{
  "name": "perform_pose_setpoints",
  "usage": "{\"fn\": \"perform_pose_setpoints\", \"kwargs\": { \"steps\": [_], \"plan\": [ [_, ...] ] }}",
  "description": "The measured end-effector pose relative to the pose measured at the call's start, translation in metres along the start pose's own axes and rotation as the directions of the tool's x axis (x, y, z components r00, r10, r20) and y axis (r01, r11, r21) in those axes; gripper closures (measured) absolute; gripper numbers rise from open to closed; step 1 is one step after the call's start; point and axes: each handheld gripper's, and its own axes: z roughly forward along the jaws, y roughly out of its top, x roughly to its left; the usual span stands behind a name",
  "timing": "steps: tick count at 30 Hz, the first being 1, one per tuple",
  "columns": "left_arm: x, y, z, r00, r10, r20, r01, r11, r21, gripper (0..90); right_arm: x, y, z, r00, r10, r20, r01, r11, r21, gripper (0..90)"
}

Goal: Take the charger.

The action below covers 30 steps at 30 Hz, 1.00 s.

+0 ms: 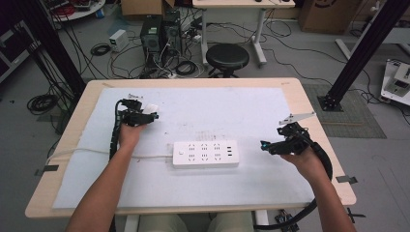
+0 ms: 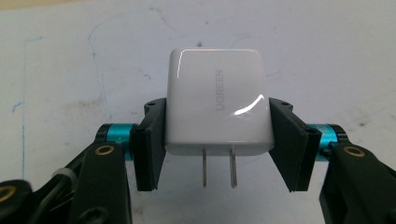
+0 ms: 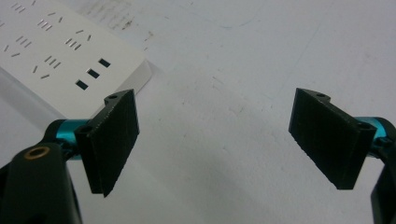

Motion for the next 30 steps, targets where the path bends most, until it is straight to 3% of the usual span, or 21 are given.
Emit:
{"fn": "perform_pose_setpoints", "kwargs": {
  "steps": [5, 10, 14, 19, 22, 30],
  "plan": [
    [-0.007, 0.000, -0.022, 0.9990, 0.011, 0.042, -0.009, 0.9986, -0.053, 42.5, 0.005, 0.000, 0.001, 0.9999, -0.014, -0.007, 0.014, 0.9999, -0.005, 16.3],
    [-0.013, -0.006, -0.042, 0.9971, 0.032, 0.069, -0.027, 0.9969, -0.074, 42.5, 0.009, 0.001, -0.001, 0.9995, -0.029, -0.013, 0.029, 0.9994, -0.020, 16.3],
    [-0.021, -0.008, -0.057, 0.9920, 0.095, 0.083, -0.088, 0.9924, -0.086, 42.5, 0.012, 0.001, -0.001, 0.9990, -0.041, -0.019, 0.041, 0.9989, -0.024, 16.3],
    [-0.033, -0.009, -0.079, 0.9781, 0.172, 0.118, -0.156, 0.9790, -0.131, 42.6, 0.015, 0.000, 0.000, 0.9988, -0.045, -0.022, 0.044, 0.9987, -0.027, 16.3],
    [-0.040, -0.010, -0.091, 0.9661, 0.220, 0.136, -0.198, 0.9677, -0.156, 42.6, 0.016, 0.000, -0.001, 0.9984, -0.050, -0.026, 0.049, 0.9981, -0.037, 16.3],
    [-0.055, -0.016, -0.116, 0.9398, 0.293, 0.176, -0.258, 0.9458, -0.197, 42.5, 0.021, 0.001, -0.002, 0.9969, -0.066, -0.042, 0.064, 0.9964, -0.056, 16.3]
  ]
}}
